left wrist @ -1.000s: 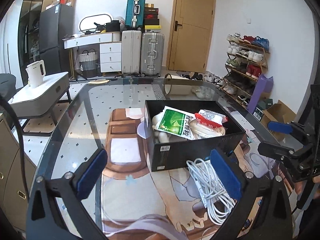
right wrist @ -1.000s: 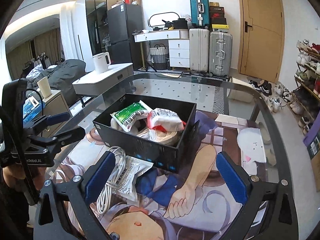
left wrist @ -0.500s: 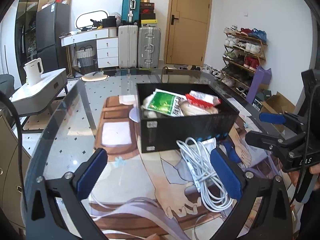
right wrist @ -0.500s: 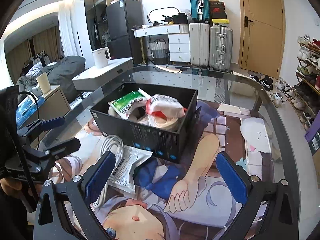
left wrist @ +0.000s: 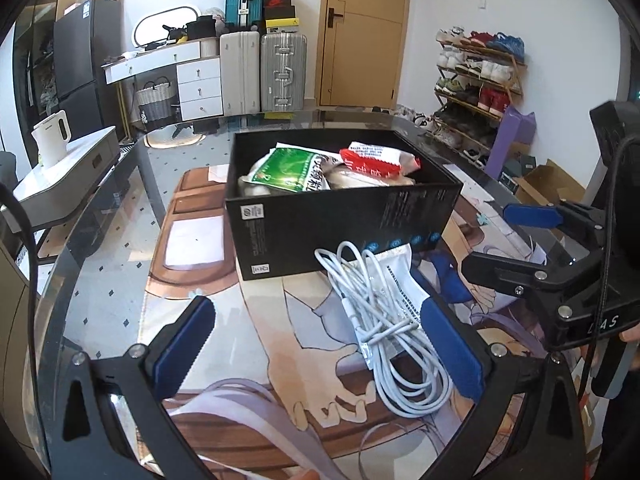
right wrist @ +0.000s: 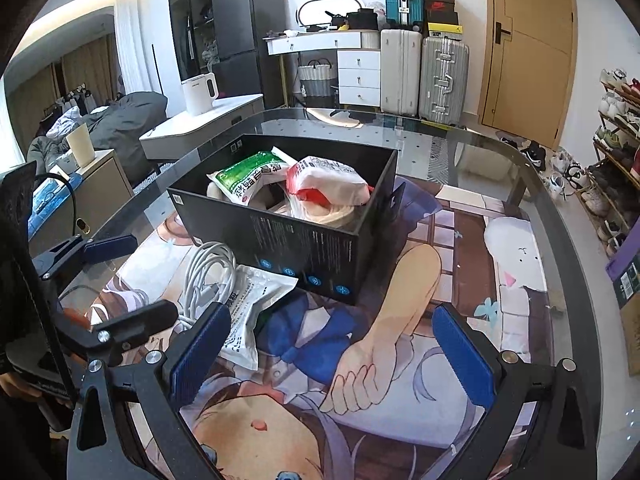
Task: Organize soft objects
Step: 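Open both tools and move them to the white cable bundle and white pouch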
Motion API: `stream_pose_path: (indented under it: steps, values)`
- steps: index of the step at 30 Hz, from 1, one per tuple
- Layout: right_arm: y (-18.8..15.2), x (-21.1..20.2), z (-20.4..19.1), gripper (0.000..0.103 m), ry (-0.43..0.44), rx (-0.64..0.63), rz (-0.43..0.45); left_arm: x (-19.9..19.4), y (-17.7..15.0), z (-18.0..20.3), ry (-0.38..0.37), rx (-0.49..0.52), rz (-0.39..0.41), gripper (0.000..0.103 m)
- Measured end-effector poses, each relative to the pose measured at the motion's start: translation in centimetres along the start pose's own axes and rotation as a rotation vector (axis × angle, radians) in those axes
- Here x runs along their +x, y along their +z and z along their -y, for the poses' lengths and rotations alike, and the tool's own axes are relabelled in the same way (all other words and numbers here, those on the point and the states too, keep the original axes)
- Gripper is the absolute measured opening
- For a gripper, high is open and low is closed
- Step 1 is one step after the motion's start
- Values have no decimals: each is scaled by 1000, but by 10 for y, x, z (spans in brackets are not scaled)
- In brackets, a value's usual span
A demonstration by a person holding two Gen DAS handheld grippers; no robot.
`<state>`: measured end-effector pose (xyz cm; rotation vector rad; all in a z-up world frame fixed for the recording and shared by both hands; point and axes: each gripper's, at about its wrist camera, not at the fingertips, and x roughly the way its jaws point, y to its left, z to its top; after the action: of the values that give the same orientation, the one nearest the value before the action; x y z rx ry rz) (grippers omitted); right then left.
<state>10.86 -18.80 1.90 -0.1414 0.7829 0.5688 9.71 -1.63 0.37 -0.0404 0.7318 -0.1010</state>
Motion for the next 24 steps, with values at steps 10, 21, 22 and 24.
stream_pose_path:
  steps: [10,21,22,24]
  values:
    - [-2,6,7,102,-20,14,-26,14,1,4,3,-16,-63,103]
    - [-4,10,7,102,-15,14,-42,10,1,-9,-6,-25,-73,103]
    - [-5,11,6,102,-14,12,-43,10,0,-11,-8,-26,-73,103]
    - [-5,12,5,102,-12,10,-46,8,-2,-15,3,-24,-74,103]
